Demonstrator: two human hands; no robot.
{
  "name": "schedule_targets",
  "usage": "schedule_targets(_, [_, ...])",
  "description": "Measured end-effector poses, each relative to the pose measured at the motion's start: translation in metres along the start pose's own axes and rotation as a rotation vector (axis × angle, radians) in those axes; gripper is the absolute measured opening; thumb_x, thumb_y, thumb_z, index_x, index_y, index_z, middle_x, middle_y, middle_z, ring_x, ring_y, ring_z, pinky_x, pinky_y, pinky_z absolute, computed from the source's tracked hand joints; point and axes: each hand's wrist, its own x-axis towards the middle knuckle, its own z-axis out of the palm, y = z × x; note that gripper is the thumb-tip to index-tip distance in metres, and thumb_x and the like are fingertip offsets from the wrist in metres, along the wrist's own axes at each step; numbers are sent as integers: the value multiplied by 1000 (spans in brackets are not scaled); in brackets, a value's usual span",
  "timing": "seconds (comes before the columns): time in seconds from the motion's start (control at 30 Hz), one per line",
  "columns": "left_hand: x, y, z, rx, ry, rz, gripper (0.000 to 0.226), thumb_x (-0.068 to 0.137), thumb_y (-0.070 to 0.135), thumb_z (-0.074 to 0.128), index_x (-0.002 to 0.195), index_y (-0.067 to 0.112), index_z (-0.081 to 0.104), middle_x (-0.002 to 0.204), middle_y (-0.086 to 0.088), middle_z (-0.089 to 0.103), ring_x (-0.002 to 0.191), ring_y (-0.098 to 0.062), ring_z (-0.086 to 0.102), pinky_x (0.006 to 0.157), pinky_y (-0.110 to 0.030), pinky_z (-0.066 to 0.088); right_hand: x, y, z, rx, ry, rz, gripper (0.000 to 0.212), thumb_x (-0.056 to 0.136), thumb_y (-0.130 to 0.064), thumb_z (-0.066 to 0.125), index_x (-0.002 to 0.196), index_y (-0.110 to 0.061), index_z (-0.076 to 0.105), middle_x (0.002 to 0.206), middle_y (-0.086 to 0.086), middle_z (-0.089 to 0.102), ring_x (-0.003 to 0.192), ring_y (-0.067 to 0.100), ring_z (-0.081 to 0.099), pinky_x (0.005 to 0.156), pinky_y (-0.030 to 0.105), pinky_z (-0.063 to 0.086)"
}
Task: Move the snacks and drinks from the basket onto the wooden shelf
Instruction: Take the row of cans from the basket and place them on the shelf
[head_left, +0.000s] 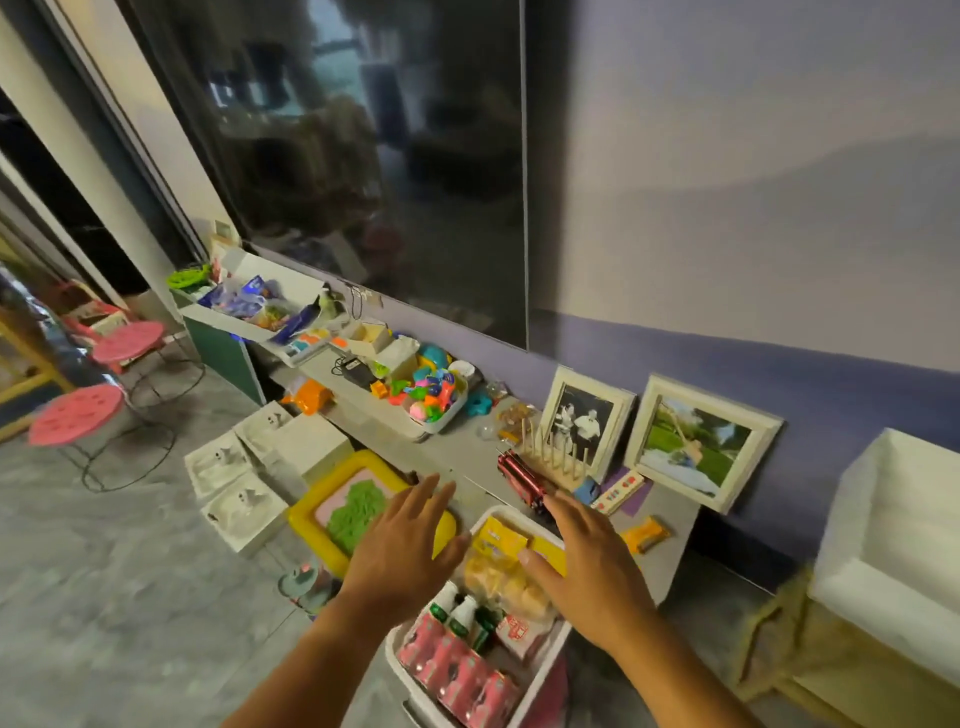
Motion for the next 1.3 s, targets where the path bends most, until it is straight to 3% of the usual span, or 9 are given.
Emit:
schedule_targets(0.17, [45, -41, 30, 24, -139, 130, 88, 82, 83, 10, 155, 35, 17, 163, 5, 19, 148, -23, 22, 116, -44, 32, 4, 5, 33, 27, -11, 177, 76, 88, -66, 49, 151, -28, 29, 155, 0, 37, 141, 21, 35, 108, 37, 41])
schedule_targets(0.43, [82, -112, 111, 47, -396, 453, 84, 77, 66, 56, 146, 21, 41, 142, -2, 51, 125, -26, 55, 91, -38, 53, -23, 4, 146, 211, -58, 557, 74, 81, -54, 64, 146, -33, 37, 145, -10, 47, 125, 10, 50, 100, 30, 45])
schedule_targets(0.6, [75, -160, 184, -42, -632, 347, 86, 82, 53, 67, 152, 23, 27, 147, 1, 41, 135, -19, 40, 109, -32, 37, -40, 10, 239, 335, -85, 811, 59, 77, -46, 71, 130, -34, 48, 130, -7, 58, 112, 10, 58, 94, 31, 50])
schedule_targets(0.7, [67, -179, 230, -78, -708, 287, 90, 82, 54, 68, 153, 19, 26, 148, -2, 41, 137, -19, 38, 111, -30, 33, -47, 22, 297, 353, -79, 907, 71, 75, -45, 74, 139, -34, 44, 130, -5, 59, 115, 13, 59, 95, 30, 48])
schedule_targets(0.9, [48, -188, 299, -189, -662, 195, 58, 73, 54, 71, 121, 26, 55, 114, 0, 60, 110, -23, 59, 87, -39, 53, -46, 43, 373, 365, 46, 991, 53, 61, -46, 81, 107, -34, 57, 91, -13, 66, 78, 4, 66, 70, 31, 60])
schedule_targets(1.0, [43, -185, 315, -166, -602, 172, 65, 75, 36, 80, 128, 12, 50, 114, -12, 57, 108, -30, 54, 90, -43, 50, -41, 50, 385, 434, 106, 1041, 58, 51, -57, 80, 101, -38, 58, 88, -15, 69, 78, 2, 69, 70, 28, 61])
schedule_targets(1.07, [49, -190, 321, -218, -613, 114, 77, 57, 41, 87, 122, 14, 53, 105, -8, 62, 97, -28, 60, 84, -43, 53, -41, 50, 384, 457, 121, 1071, 55, 49, -52, 88, 94, -33, 63, 83, -13, 71, 74, 2, 70, 70, 29, 62])
schedule_targets(1.2, [62, -209, 329, -295, -659, 51, 49, 34, 43, 83, 76, 25, 65, 71, 2, 66, 70, -15, 65, 58, -27, 47, -42, 40, 376, 502, 132, 1117, 61, 45, -34, 97, 93, -28, 61, 81, -11, 71, 72, 2, 69, 67, 23, 59])
schedule_targets(1.3, [63, -208, 313, -348, -625, 140, 60, 34, 40, 91, 82, 30, 58, 74, 9, 58, 67, -6, 57, 52, -13, 36, -52, 27, 372, 538, 232, 1114, 67, 38, -29, 95, 94, -28, 56, 86, -8, 68, 74, 6, 67, 62, 25, 57])
